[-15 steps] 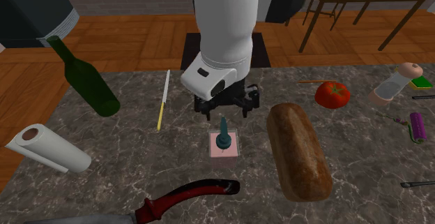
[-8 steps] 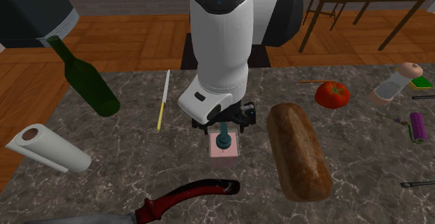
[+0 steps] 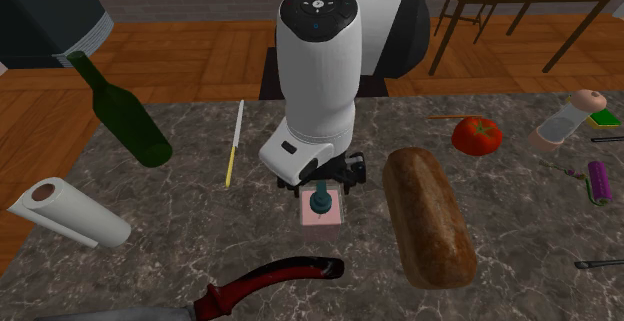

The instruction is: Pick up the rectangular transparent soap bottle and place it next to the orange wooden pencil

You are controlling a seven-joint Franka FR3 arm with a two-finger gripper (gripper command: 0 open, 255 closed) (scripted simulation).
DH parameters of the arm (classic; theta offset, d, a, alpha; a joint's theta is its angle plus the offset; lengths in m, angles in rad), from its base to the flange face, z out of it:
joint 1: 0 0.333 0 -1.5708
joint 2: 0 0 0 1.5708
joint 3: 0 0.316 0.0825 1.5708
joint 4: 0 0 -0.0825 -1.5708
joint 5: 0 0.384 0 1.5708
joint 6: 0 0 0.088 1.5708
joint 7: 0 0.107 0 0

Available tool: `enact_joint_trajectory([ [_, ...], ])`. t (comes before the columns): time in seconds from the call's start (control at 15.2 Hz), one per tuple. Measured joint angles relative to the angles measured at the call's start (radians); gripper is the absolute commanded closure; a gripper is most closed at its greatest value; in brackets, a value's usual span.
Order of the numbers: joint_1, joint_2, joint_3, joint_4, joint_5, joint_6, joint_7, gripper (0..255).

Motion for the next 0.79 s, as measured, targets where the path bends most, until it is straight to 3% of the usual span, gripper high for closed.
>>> enact_joint_trajectory([
  [0.07, 0.0, 0.0, 0.0, 0.0, 0.0, 0.0, 0.0, 0],
  [0.13, 0.0, 0.0, 0.0, 0.0, 0.0, 0.0, 0.0, 255],
  [0.79, 0.0, 0.0, 0.0, 0.0, 0.0, 0.0, 0.0, 255],
])
